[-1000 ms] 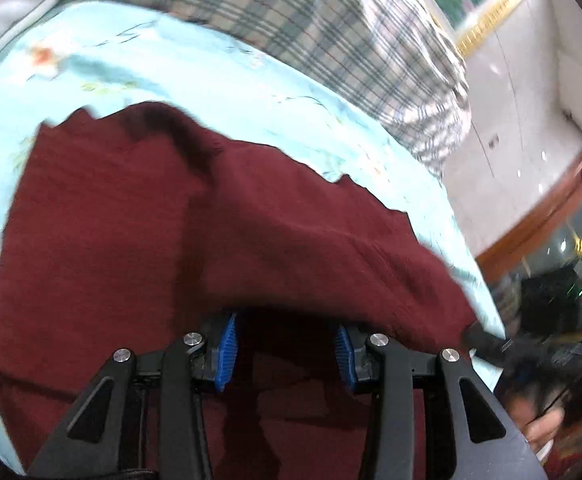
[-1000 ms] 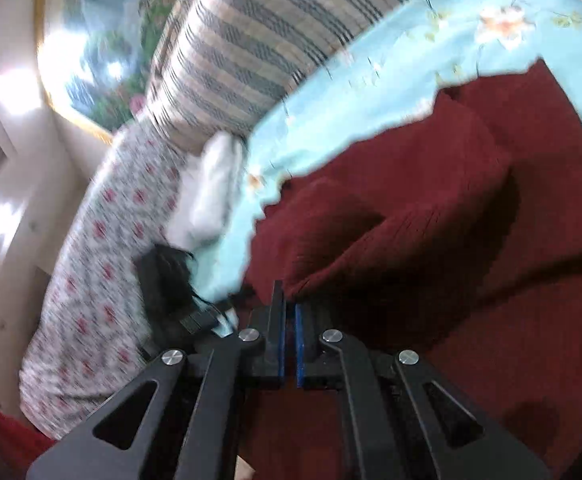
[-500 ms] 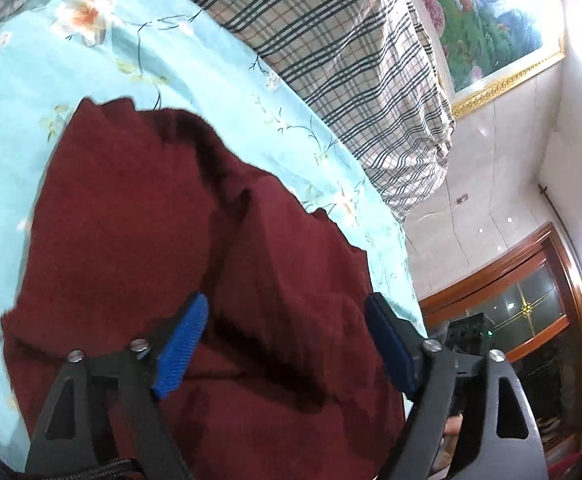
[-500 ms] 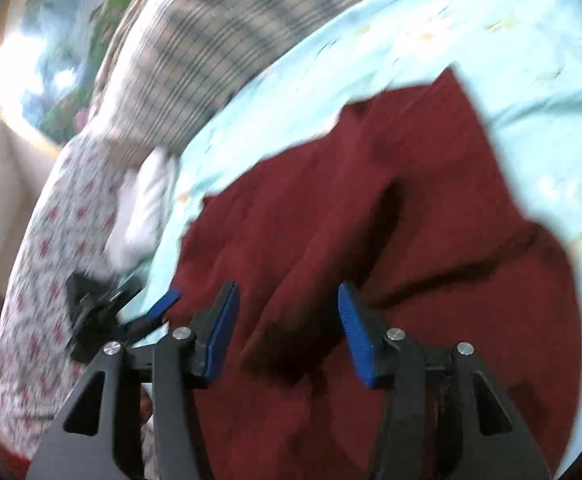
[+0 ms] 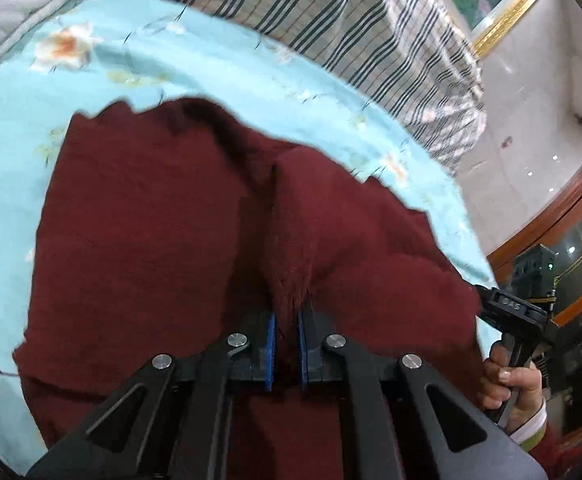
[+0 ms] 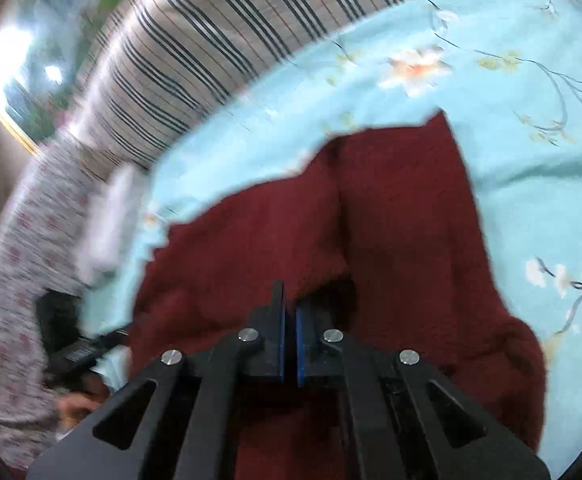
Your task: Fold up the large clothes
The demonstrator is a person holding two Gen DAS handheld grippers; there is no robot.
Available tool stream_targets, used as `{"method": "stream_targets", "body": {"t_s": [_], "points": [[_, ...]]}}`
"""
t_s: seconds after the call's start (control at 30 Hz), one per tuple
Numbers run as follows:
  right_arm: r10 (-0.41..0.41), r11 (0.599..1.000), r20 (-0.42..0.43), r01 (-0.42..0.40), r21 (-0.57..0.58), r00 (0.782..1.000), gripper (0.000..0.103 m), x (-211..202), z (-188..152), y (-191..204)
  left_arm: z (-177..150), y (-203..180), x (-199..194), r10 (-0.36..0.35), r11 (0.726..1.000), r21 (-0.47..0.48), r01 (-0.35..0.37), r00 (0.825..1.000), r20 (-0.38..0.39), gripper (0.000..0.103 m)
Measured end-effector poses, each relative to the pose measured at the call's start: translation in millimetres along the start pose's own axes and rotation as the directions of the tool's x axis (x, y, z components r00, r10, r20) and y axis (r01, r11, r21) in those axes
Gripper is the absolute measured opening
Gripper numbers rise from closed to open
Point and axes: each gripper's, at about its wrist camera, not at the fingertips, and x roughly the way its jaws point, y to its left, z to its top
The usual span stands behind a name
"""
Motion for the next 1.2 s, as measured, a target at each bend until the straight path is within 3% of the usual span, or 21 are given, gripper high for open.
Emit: {"method": "stream_targets", "body": {"t_s": [0.1, 0.17, 0.27, 0.33, 0.43, 0.5, 0.63, 0.7, 0.77, 0.83, 0.9, 1.2], "points": [[0.013, 0.998, -0.022, -0.012, 0.066, 1.000, 0.004, 1.1, -2.1, -14.3, -9.1, 0.3, 1.9, 0.006, 1.000, 0.005, -0.006, 1.000, -0.011, 0.008], [-0.019, 0.998, -0.008, 0.020, 0.066, 1.000, 0.007, -9.4, -0.9, -9.9, -11.7, -4.5, 0.2, 0.009, 1.000, 0.023, -0.008, 1.000, -0.011, 0.008], [-0.057, 0.998, 0.103, 0.059, -0.016, 0.993, 0.009, -36.3, -0.5, 17.3, -12.0, -9.9, 2.2, 0.028, 0.999, 0.043, -0.028, 1.000, -0.013, 0.010], [-0.004, 0.995, 0.133, 0.017, -0.093, 0.991, 0.009, -42.9, -0.9, 38.0, -13.6, -11.5, 3.1, 0.036, 0.998, 0.047, -0.035, 0.999, -0.014, 0.011], [0.034, 0.988, 0.030, -0.029, -0.151, 0.999, 0.011, -17.3, -6.0, 50.8, -14.2, -10.3, 4.8, 0.052, 0.997, 0.051, -0.051, 0.998, -0.016, 0.012], [-0.087, 0.987, -0.064, 0.077, -0.141, 0.994, 0.011, 12.6, -9.6, 38.2, -15.4, -6.4, 5.4, 0.068, 0.997, 0.048, -0.067, 0.998, -0.017, 0.017], [-0.015, 1.000, -0.061, 0.014, -0.022, 0.998, 0.011, 8.0, -9.7, 15.0, -15.3, -4.7, -0.4, 0.053, 0.998, 0.029, -0.052, 0.998, -0.023, 0.019], [0.001, 1.000, -0.013, -0.001, -0.031, 1.000, 0.013, -13.7, -11.2, 19.3, -18.6, -6.5, -12.4, 0.059, 0.998, 0.035, -0.059, 0.998, -0.006, 0.030], [0.021, 0.999, 0.010, -0.020, -0.048, 1.000, 0.024, -30.3, -15.0, 20.5, -24.6, -6.5, -28.0, 0.058, 0.998, 0.030, -0.059, 0.998, 0.010, 0.034], [0.031, 0.998, 0.031, -0.029, -0.060, 0.999, 0.043, -51.4, -21.4, 20.6, -31.1, -5.0, -42.3, 0.060, 0.998, 0.025, -0.060, 0.998, 0.019, 0.041], [0.029, 0.998, 0.040, -0.026, -0.064, 0.999, 0.045, -66.3, -29.6, 16.9, -41.6, -2.3, -60.1, 0.073, 0.997, 0.010, -0.074, 0.997, 0.036, 0.060], [-0.058, 0.998, 0.058, 0.059, -0.014, 0.997, 0.046, -126.3, -70.8, -46.5, -102.5, 37.6, -131.6, 0.162, 0.985, -0.074, -0.158, 0.986, 0.049, 0.078]]}}
